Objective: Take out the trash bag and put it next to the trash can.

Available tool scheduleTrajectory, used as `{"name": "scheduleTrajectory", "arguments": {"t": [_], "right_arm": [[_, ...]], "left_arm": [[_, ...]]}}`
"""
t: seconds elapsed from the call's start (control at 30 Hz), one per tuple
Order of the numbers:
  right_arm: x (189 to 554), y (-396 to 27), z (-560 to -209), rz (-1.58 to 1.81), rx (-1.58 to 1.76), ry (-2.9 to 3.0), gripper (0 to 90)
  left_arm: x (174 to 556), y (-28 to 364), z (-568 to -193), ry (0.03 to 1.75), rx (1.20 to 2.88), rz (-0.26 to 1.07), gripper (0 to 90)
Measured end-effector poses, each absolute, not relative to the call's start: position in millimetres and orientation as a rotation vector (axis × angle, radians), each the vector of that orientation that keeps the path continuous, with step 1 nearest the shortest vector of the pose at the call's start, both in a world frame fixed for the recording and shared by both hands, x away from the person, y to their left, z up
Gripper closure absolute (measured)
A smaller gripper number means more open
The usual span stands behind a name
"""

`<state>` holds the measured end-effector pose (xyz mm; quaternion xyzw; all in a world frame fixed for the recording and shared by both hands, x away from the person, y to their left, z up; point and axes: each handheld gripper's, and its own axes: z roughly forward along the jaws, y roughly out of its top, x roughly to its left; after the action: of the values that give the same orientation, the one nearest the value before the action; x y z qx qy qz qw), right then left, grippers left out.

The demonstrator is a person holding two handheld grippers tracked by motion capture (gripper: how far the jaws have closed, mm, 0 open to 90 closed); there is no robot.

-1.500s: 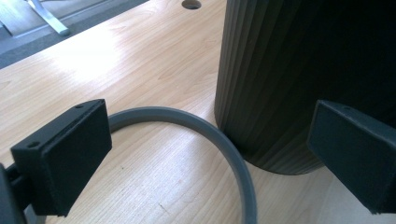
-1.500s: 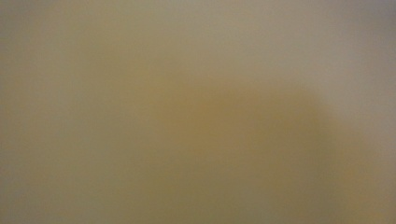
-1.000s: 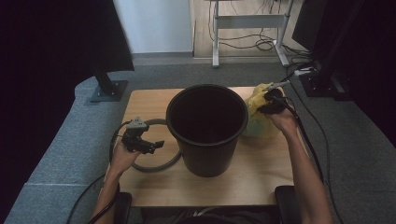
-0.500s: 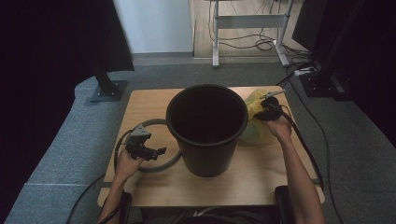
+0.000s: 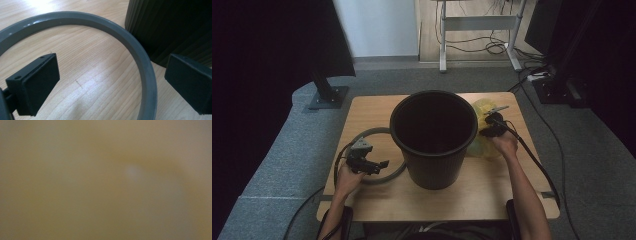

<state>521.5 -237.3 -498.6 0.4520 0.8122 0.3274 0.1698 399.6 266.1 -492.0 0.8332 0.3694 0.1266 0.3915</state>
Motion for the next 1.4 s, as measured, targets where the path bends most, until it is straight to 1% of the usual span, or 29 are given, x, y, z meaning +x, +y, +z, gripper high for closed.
{"name": "scheduleTrajectory", "arguments": {"t": [0.07,0.1,0.2,0.23,0.27,0.47,1.0,1.23,1.4], "right_arm": [[521,-238,-498,0.948,1.295,2.305,65.4],[520,-239,-497,0.956,1.305,2.305,59.4],[519,-244,-491,1.023,1.364,2.291,26.6],[517,-244,-488,1.029,1.368,2.267,17.6],[516,-245,-486,1.029,1.368,2.245,14.0],[501,-251,-470,1.054,1.345,2.246,12.4],[463,-270,-447,0.959,1.300,2.218,13.2],[443,-279,-449,0.954,1.295,2.226,11.7],[430,-284,-461,0.938,1.293,2.229,9.7]], "left_arm": [[400,267,-492,0.936,2.113,0.313,0.0],[400,268,-492,0.936,2.112,0.312,0.0],[399,268,-492,0.937,2.110,0.308,0.0],[399,268,-492,0.937,2.109,0.306,0.0],[399,268,-492,0.935,2.107,0.303,0.0],[398,268,-492,0.932,2.102,0.302,0.0],[397,273,-497,0.966,2.104,0.310,0.0],[397,278,-499,0.995,2.105,0.316,0.0],[397,280,-502,1.018,2.108,0.330,0.0]]}}
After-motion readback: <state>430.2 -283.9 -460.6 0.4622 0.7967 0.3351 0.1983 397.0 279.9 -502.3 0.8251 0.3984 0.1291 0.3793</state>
